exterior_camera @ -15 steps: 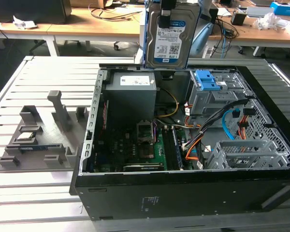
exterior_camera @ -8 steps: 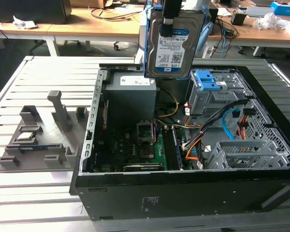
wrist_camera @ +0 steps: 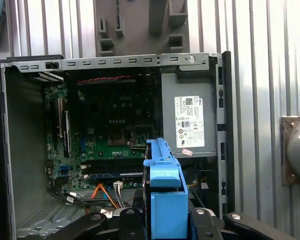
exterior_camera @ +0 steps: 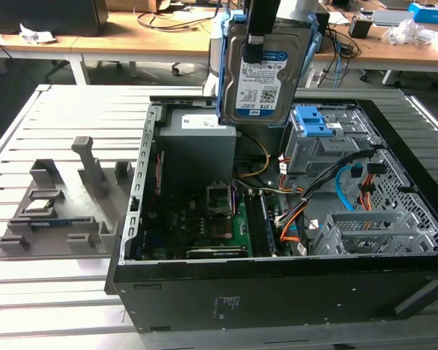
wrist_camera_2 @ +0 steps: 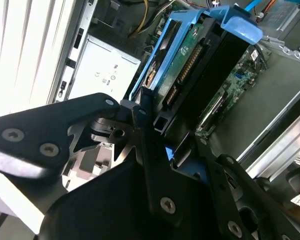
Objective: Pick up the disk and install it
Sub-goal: 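Pick up the disk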
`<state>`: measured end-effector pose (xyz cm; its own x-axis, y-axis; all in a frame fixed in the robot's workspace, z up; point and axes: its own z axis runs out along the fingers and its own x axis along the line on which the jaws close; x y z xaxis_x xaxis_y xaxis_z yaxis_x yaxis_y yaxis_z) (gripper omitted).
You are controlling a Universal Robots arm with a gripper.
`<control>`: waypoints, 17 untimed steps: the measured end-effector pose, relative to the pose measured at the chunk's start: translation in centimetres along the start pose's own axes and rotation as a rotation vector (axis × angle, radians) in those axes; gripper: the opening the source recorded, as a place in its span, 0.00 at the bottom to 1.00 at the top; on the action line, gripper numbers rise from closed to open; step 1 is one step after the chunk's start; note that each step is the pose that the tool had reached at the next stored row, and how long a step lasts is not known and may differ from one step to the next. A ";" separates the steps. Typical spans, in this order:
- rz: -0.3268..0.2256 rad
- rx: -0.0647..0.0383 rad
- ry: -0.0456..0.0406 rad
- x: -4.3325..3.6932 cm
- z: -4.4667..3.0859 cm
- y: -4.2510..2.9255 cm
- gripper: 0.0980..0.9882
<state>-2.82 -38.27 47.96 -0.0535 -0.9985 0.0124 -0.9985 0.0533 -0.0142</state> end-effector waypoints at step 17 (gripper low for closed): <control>0.000 0.000 0.0000 4.71 0.62 -0.25 0.30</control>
<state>-2.82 -43.00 47.40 -0.0536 -0.9985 0.0123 -0.9985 0.0534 -0.0142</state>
